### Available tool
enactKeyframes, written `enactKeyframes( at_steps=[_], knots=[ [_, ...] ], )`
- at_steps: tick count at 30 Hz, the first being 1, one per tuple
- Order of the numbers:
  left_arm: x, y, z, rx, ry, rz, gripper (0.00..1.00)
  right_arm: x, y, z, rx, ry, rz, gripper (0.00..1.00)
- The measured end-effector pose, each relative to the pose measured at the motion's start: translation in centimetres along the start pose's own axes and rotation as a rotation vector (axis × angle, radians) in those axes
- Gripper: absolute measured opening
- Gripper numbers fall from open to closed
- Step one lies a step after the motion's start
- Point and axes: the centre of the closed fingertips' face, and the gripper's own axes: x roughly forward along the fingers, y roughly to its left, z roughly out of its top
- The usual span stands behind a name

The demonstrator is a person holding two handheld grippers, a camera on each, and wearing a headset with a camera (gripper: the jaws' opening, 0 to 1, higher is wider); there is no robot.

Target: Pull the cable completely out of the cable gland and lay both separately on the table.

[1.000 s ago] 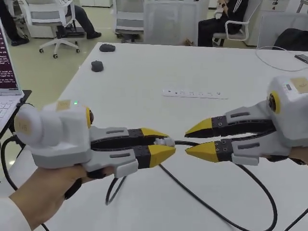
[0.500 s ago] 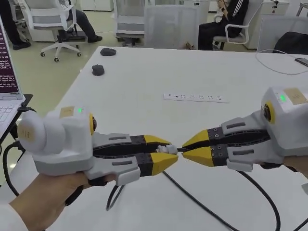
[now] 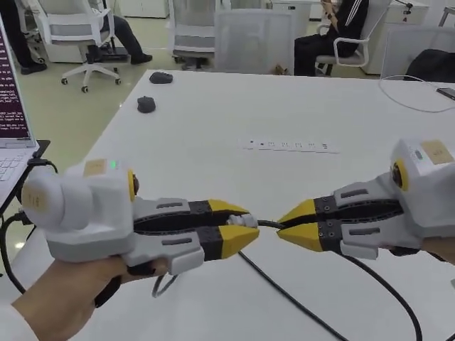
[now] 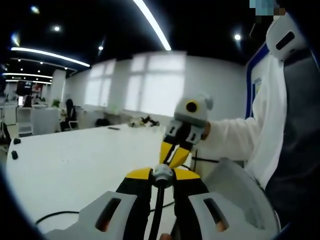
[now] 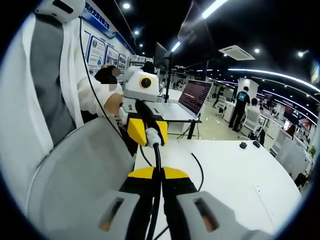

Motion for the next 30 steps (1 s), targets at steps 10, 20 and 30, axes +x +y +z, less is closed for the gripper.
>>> enactKeyframes(
  at_steps=[10, 20, 30],
  knots=[
    [-1.2, 0.7, 0.0, -0.030, -0.021, 0.038, 0.16, -1.3, -1.2, -2.9, 0.049, 0.054, -0.029, 0.02],
    [-1.7, 1.0, 0.0, -0.038, -0.035, 0.057, 0.16, -2.4, -1.8, -6.4, 0.103, 0.122, -0.061, 0.02],
    [-0.9, 0.6, -0.1, -0.039, -0.039, 0.039, 0.16, -2.9, -1.5, -7.4, 0.137, 0.135, -0.066, 0.03]
  ],
)
